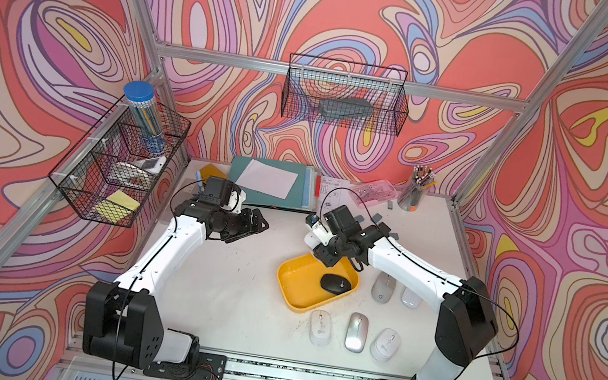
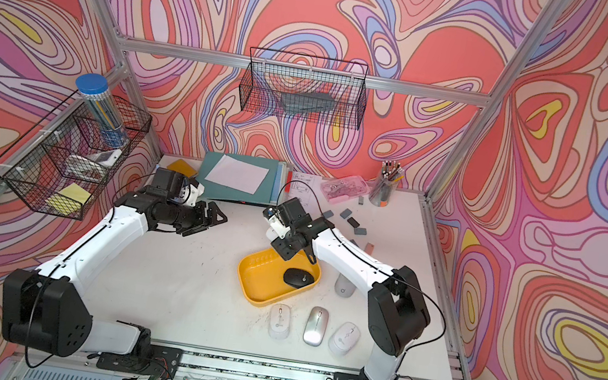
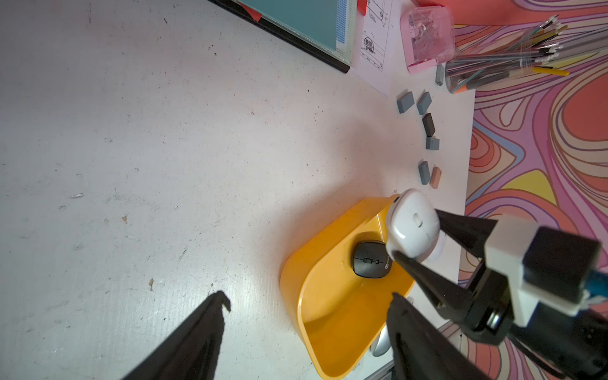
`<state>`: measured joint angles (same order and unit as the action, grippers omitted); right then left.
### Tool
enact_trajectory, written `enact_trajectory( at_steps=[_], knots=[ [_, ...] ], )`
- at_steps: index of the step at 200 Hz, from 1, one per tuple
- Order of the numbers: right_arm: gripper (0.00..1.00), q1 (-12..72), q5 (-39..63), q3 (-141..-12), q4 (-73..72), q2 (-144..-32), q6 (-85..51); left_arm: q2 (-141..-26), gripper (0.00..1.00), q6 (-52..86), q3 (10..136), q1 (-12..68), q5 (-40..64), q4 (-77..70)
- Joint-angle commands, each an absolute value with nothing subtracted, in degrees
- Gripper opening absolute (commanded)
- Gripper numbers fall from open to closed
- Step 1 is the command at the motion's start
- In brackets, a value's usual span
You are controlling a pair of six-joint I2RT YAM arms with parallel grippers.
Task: Take out the mouse from the storage box
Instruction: Pick up the mouse from the storage box, then place the mouse at the center of the board.
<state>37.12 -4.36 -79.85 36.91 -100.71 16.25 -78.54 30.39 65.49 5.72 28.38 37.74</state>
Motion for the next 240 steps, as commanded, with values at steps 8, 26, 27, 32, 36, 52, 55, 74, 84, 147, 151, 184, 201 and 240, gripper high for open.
enact_trajectory(
  at_steps=[8,26,27,32,36,52,55,74,84,147,151,184,201,240],
  knots=[
    [0.23,30.08,-9.95,-78.01,35.00,-95.78,13.33,-78.05,0.81,29.58,65.80,6.15,29.33,38.14],
    [0.24,26.41,-10.38,-76.92,35.04,-96.13,11.50,-77.96,0.81,29.54,65.81,6.15,29.28,38.14],
    [0.24,26.26,-10.42,-76.87,35.01,-96.14,11.37,-77.96,0.81,29.58,65.78,6.15,29.28,38.14],
    [0.24,25.44,-10.29,-76.55,34.91,-96.43,10.83,-77.96,0.81,29.58,65.72,6.15,29.28,38.10],
    [0.24,24.84,-10.19,-76.31,34.83,-96.69,10.43,-77.89,0.81,29.57,65.66,6.15,29.27,38.06],
    [0.24,23.18,-10.21,-74.96,33.91,-97.93,9.15,-77.87,0.81,29.61,65.57,6.15,29.26,38.02],
    [0.24,22.94,-10.05,-74.73,33.85,-98.22,8.91,-77.87,0.81,29.57,65.58,6.15,29.12,38.05],
    [0.24,21.50,-10.12,-73.80,33.40,-100.28,7.44,-77.96,0.81,29.57,65.54,6.15,29.04,38.13],
    [0.24,20.89,-10.27,-73.40,33.10,-101.17,6.93,-78.11,0.81,29.62,65.63,6.15,28.95,38.14],
    [0.26,19.07,-10.36,-72.05,33.80,-106.80,3.83,-78.54,0.81,29.44,65.66,6.15,28.47,38.30],
    [0.26,19.07,-10.23,-72.45,34.65,-107.22,3.76,-78.57,0.81,29.44,65.70,6.17,28.55,38.27],
    [0.33,18.92,-9.61,-74.33,38.29,-109.60,1.34,-78.58,0.81,29.44,65.75,6.15,28.55,38.40],
    [0.37,18.88,-9.22,-76.80,41.83,-112.26,0.26,-78.57,0.81,29.40,65.74,6.15,28.70,38.41],
    [0.53,18.83,-7.69,-79.50,45.69,-114.77,-1.28,-78.56,0.82,29.18,65.77,6.24,28.89,38.39]
  ],
)
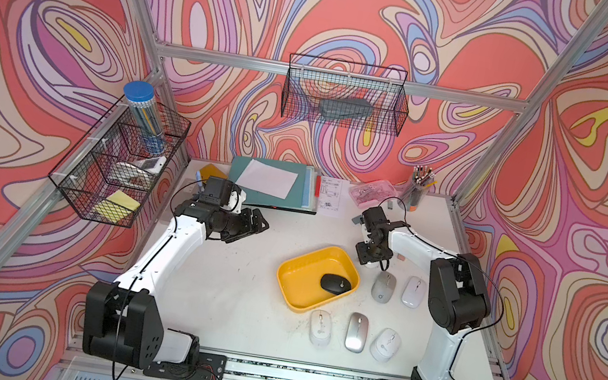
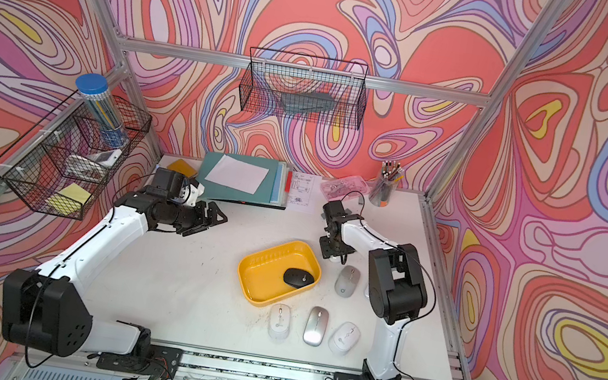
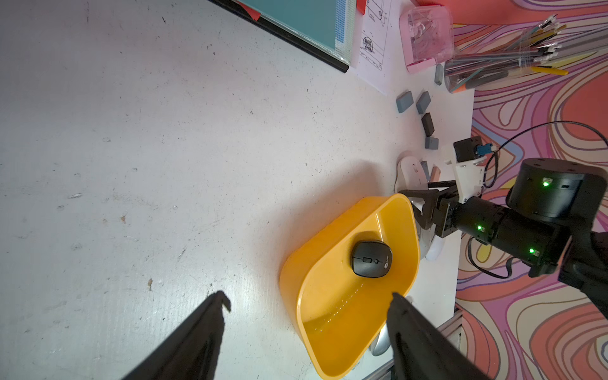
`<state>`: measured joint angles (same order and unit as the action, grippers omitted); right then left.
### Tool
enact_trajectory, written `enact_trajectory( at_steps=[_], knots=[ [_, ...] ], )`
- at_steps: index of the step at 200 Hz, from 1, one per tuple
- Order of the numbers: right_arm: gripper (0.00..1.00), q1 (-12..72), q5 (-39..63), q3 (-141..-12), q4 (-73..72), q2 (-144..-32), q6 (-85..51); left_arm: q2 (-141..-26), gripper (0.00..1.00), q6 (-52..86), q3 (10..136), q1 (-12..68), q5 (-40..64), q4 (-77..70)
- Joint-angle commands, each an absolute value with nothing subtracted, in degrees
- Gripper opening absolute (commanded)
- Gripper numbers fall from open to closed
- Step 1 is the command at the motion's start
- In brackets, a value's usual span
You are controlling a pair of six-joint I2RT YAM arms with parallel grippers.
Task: Take out the mouse from the storage box
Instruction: Place the mouse at the center of the board, then adjust the mouse in the storage box.
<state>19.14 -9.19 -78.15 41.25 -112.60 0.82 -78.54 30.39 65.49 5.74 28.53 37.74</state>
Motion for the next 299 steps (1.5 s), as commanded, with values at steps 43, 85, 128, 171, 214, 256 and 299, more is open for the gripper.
enact_trajectory(
  at_steps=[43,85,128,171,214,256,299],
  knots=[
    [0.72,18.84,-5.88,-80.51,48.97,-115.36,-2.25,-78.88,0.83,29.09,65.88,6.24,29.46,38.41],
    [0.74,18.87,-6.39,-79.55,48.63,-113.37,-3.20,-78.92,0.83,29.18,65.72,6.24,29.70,38.32],
    [0.75,20.29,-9.89,-81.01,48.25,-98.90,-6.42,-79.27,0.83,29.36,65.68,6.33,29.45,38.23],
    [0.75,35.83,-4.90,-85.23,58.50,-98.34,-1.41,-78.93,0.83,29.36,65.76,6.33,29.45,38.13],
    [0.77,43.67,-4.81,-81.47,61.35,-103.37,2.33,-78.75,0.83,29.33,65.59,6.42,29.85,38.00],
    [0.83,43.72,-5.70,-79.99,56.99,-105.01,5.04,-78.40,0.83,29.36,65.57,6.59,30.28,37.88],
    [0.85,43.63,-4.03,-80.01,55.86,-109.29,8.70,-78.47,0.83,29.27,65.49,6.59,30.31,37.88]
  ],
)
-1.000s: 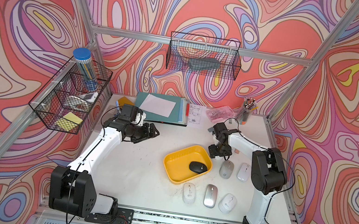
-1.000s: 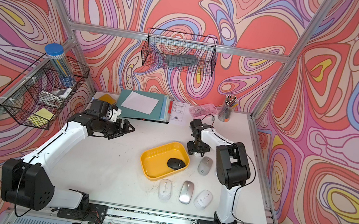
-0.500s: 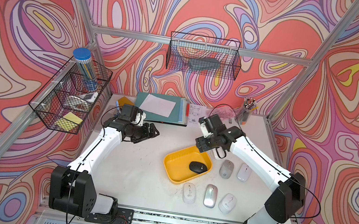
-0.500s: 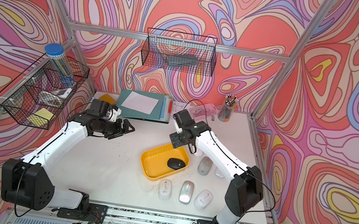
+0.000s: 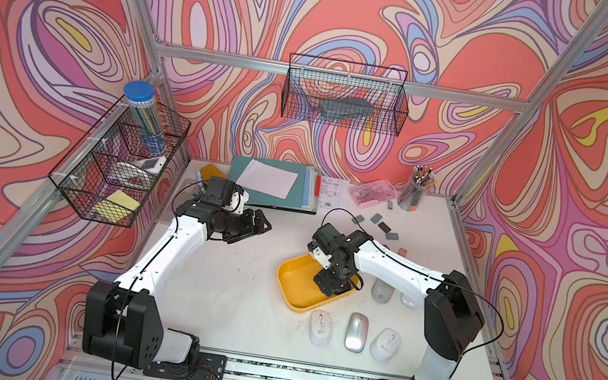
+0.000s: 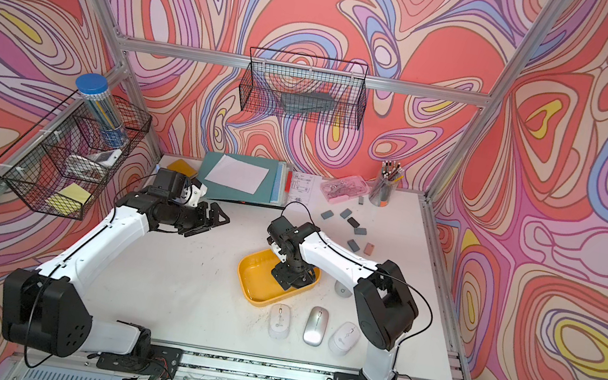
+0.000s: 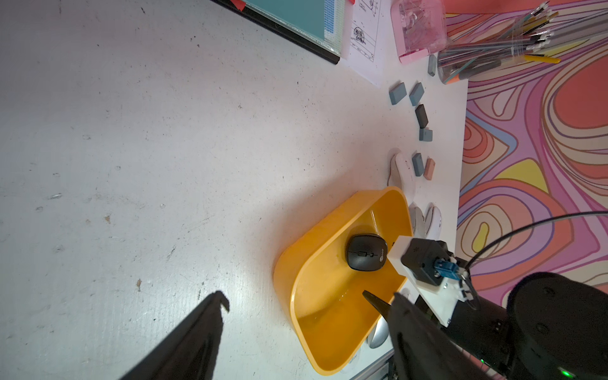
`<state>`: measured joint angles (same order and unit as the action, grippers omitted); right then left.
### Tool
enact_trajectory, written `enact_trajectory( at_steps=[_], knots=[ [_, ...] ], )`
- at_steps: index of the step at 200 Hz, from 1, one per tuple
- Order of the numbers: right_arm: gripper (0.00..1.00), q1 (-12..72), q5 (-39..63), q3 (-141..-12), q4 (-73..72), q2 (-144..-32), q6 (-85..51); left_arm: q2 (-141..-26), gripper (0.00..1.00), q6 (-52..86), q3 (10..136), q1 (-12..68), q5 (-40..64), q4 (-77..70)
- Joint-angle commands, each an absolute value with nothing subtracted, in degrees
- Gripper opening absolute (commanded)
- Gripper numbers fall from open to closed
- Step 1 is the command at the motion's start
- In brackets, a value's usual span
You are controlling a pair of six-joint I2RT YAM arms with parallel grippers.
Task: Take out the mouse from the storage box
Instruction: Adjust the mouse in the storage box.
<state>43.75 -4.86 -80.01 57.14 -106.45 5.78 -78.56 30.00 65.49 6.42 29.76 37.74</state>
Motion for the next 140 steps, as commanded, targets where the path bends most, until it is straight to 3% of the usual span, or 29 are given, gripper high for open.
enact_trajectory(
  at_steps=[1,28,101,116,129,140],
  knots=[
    [0.86,43.61,-4.21,-80.04,55.79,-109.40,8.70,-78.48,0.83,29.27,65.53,6.59,30.32,37.88],
    [0.88,43.67,-9.82,-79.66,52.44,-111.27,8.79,-78.57,0.83,29.35,65.55,6.68,30.44,37.79],
    [0.87,42.19,-9.66,-78.98,52.60,-114.96,10.14,-78.71,0.83,29.09,65.63,7.03,30.38,38.03],
    [0.83,41.61,-8.52,-79.32,53.28,-115.13,9.31,-78.71,0.83,29.01,65.56,7.10,30.22,38.14],
    [0.68,41.48,-7.47,-79.86,54.25,-115.45,8.80,-78.66,0.83,29.00,65.50,7.16,29.99,38.19],
    [0.67,41.43,-7.52,-80.38,54.83,-115.58,8.20,-78.66,0.82,29.05,65.61,7.23,29.98,38.15]
  ],
)
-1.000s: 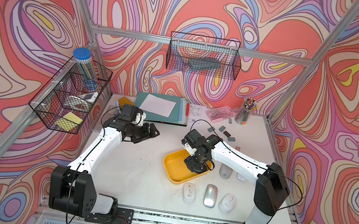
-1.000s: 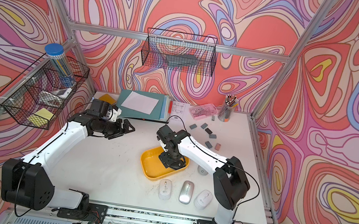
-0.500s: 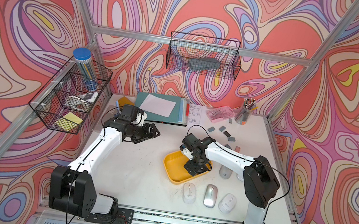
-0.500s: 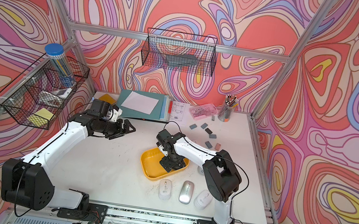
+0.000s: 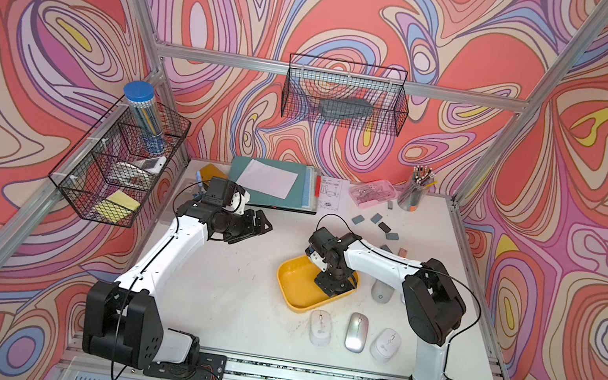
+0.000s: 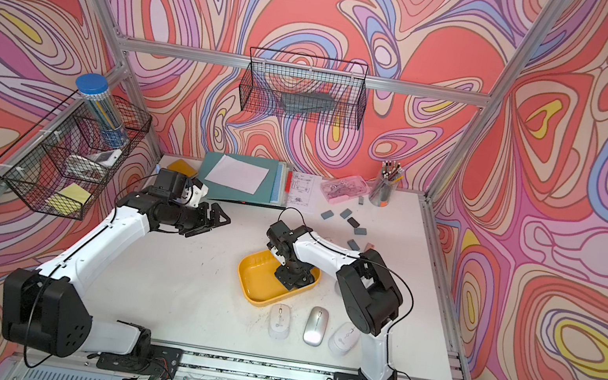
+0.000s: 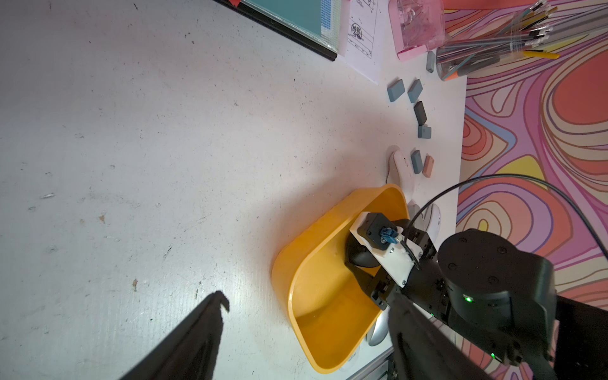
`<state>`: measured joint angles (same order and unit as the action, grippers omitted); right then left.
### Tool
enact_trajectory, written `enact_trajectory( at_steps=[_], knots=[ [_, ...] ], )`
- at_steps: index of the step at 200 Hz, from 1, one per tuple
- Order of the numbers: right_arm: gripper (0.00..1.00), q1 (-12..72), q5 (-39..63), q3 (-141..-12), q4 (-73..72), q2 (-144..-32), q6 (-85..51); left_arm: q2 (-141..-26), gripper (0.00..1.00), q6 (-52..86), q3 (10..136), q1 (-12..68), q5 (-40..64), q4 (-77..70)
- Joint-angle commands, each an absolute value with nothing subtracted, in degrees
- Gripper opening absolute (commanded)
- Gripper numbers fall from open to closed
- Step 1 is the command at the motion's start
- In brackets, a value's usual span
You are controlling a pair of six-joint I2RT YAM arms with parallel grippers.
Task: Take out the mouse from the storage box
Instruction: Adjust the mouse in the storage box.
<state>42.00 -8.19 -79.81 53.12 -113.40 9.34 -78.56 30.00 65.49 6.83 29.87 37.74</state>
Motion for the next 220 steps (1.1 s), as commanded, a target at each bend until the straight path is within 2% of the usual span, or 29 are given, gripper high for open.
enact_trajectory(
  at_steps=[1,43,90,113,139,179,220],
  knots=[
    [0.67,41.42,-7.54,-80.40,54.88,-115.58,8.19,-78.66,0.82,29.03,65.59,7.22,29.98,38.14],
    [0.61,41.48,-7.82,-84.16,53.20,-116.22,6.23,-78.49,0.82,29.16,65.48,7.21,30.00,38.12],
    [0.55,41.47,-6.59,-94.69,50.63,-121.84,0.98,-78.40,0.82,29.14,65.48,7.21,29.87,38.14],
    [0.64,41.50,-7.00,-97.99,52.37,-123.88,-0.67,-78.31,0.82,29.22,65.53,7.29,29.96,38.14],
    [0.75,41.48,-5.98,-94.84,51.22,-120.64,-1.14,-78.31,0.82,29.21,65.48,7.29,30.19,38.06],
    [0.80,41.40,-4.50,-89.77,50.27,-115.72,-1.27,-78.31,0.82,29.27,65.40,7.38,30.41,37.97],
    [0.81,40.71,-1.80,-86.25,48.12,-117.40,0.94,-78.31,0.82,29.27,65.43,7.56,30.34,37.96]
  ],
)
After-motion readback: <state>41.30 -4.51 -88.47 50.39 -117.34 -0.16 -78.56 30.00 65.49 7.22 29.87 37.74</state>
